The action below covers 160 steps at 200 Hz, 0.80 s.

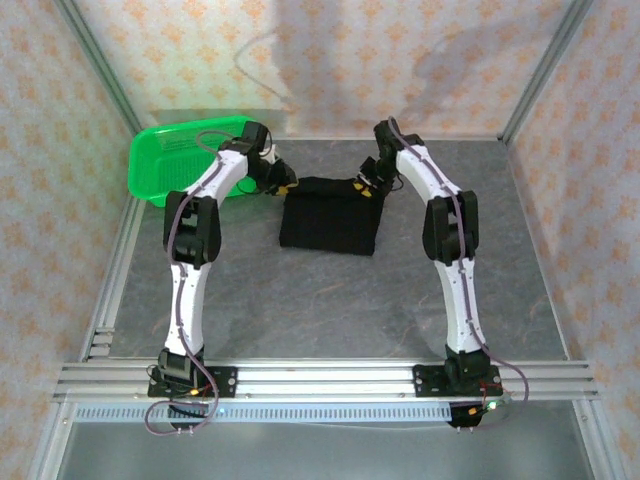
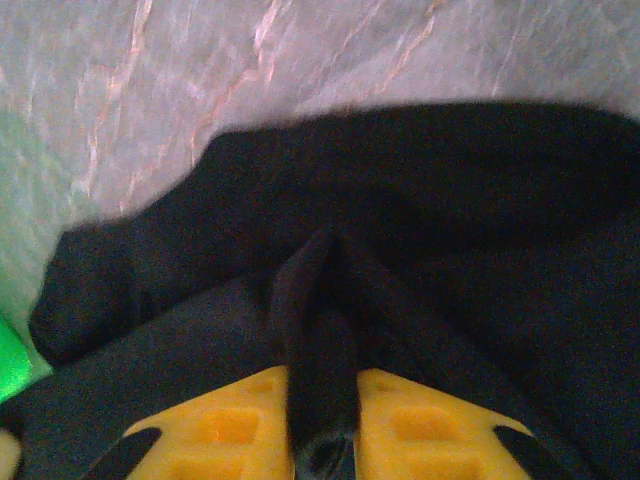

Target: Fold and stack the t-shirts

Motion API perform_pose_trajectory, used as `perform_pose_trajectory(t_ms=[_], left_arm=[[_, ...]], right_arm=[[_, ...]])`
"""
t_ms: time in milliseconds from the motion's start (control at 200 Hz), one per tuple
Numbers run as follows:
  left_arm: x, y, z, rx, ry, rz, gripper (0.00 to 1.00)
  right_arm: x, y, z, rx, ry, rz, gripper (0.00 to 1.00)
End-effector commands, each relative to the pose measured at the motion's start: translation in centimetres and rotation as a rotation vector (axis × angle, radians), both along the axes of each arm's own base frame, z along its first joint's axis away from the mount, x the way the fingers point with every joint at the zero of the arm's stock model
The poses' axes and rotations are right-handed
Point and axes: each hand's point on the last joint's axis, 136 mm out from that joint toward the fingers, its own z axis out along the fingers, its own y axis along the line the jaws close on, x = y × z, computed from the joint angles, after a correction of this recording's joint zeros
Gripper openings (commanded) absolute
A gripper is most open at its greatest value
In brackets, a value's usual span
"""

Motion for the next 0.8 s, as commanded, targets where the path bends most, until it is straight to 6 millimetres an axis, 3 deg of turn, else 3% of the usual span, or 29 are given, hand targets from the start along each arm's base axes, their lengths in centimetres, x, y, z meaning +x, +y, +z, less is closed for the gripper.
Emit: perform_pose_trajectory(t_ms=[0,85,210,290,405,535,661,736,796], left_arm=[[1.9,-0.5,4.0,-0.086,-0.079,0.019,0.52],[2.4,-0.9,7.4,-0.111,-0.14,0.021,0.6],[1.2,-0.6,11.4,-0.115,-0.198,0.019,0.63],[-0.5,0.0,12.4,-0.076,-0.206,0.012,0.65],[-3.0,1.0,12.3,-0.007,-0.2,-0.008,0.66],[-5.5,0.5,11.0,-0.001,-0.182,-0.046,0.67],[-7.4,0.1,10.1,0.065,-0.197,-0.075,0.68],[-8.4,1.7,11.6,0.213,-0.256,-0.04,0.71],[-8.6,2.6,13.4,0.228,-0.31,0.008,0.73]], right_arm=[[1.0,-1.2,1.8,-0.035,-0.032,-0.032,0.36],[1.4,-2.1,4.2,-0.073,-0.095,-0.049,0.5],[0.1,-3.1,7.3,-0.093,-0.165,-0.065,0.51],[-1.4,-3.4,9.7,-0.074,-0.232,-0.086,0.53],[-4.3,-3.3,11.3,-0.025,-0.299,-0.114,0.54],[-7.5,-2.1,9.5,0.044,-0.275,-0.11,0.57],[-9.8,0.7,7.6,0.031,-0.256,-0.019,0.64],[-10.2,2.9,6.9,0.021,-0.257,0.043,0.67],[-10.3,4.5,6.1,-0.014,-0.248,0.094,0.68]])
